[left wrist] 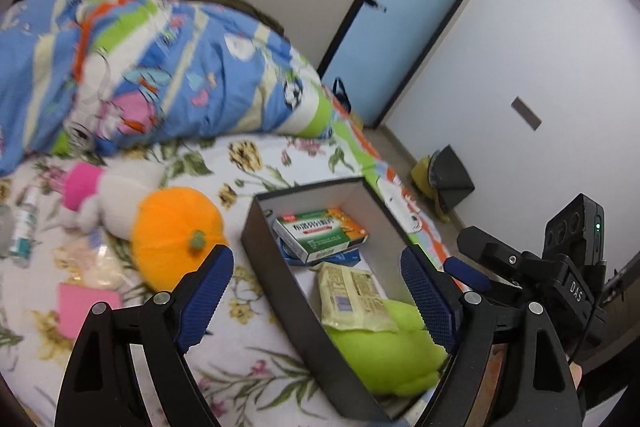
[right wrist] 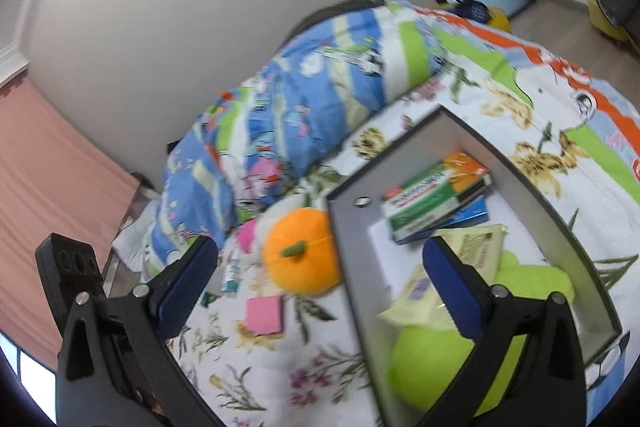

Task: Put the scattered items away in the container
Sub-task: 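Move the right tool toward the orange pumpkin plush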

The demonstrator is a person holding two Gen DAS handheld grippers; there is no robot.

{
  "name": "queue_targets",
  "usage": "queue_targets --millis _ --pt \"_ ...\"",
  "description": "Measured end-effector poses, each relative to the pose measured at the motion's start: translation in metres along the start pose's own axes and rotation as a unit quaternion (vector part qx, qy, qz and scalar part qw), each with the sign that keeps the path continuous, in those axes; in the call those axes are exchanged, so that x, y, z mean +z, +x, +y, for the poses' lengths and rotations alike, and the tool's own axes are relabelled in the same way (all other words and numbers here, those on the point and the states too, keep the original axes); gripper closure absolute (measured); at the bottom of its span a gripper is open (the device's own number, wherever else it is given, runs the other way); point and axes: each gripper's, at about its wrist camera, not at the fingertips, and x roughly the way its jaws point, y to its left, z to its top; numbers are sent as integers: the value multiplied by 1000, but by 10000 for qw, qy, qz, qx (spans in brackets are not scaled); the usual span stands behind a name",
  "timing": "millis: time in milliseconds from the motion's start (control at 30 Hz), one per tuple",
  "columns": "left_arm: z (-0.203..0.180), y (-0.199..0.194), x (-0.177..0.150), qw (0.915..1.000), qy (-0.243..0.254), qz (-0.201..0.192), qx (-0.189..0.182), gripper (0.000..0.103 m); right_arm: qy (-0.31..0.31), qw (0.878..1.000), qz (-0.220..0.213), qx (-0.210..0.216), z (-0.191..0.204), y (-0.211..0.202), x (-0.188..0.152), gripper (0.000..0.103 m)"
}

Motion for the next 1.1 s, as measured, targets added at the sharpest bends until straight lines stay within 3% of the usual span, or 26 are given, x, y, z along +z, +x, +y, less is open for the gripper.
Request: queue_targets --millis 300,567,833,1100 --pt "13 -143 -15 9964 -41 -818 234 17 -586 9973 -259 365 90 -69 -41 0" --pt "30 -242 -42 9900 -169 -1333 438 16 -929 9930 -283 676 151 -107 -86 0" --pt "44 -310 -64 9829 -260 -1756 491 16 -1280 9875 -274 882 205 -132 -120 0" --pt "71 -337 -83 9806 -418 -1856 475 16 -1581 9830 -280 886 239 -134 -140 0"
